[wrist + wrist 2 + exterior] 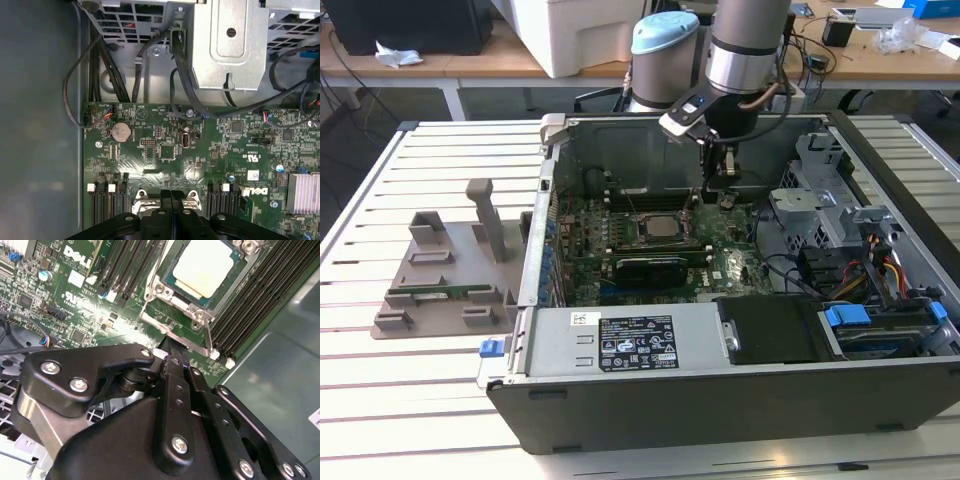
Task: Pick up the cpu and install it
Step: 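Close the cpu cover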
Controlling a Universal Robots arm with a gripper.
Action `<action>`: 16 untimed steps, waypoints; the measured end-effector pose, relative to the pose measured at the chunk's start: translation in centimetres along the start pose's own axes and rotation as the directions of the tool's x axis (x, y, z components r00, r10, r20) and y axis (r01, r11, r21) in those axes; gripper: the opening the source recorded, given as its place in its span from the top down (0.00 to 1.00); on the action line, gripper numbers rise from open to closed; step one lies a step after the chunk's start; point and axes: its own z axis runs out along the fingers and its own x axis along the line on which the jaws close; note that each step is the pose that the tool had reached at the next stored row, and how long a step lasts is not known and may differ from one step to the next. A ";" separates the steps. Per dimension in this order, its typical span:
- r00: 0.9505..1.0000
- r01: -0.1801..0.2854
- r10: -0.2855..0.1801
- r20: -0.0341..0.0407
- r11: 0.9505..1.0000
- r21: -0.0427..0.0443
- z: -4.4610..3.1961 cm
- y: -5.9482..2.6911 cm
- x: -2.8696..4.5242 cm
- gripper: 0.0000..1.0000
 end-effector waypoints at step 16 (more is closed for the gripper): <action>1.000 0.000 0.000 0.000 1.000 0.000 0.23 -2.05 0.07 0.89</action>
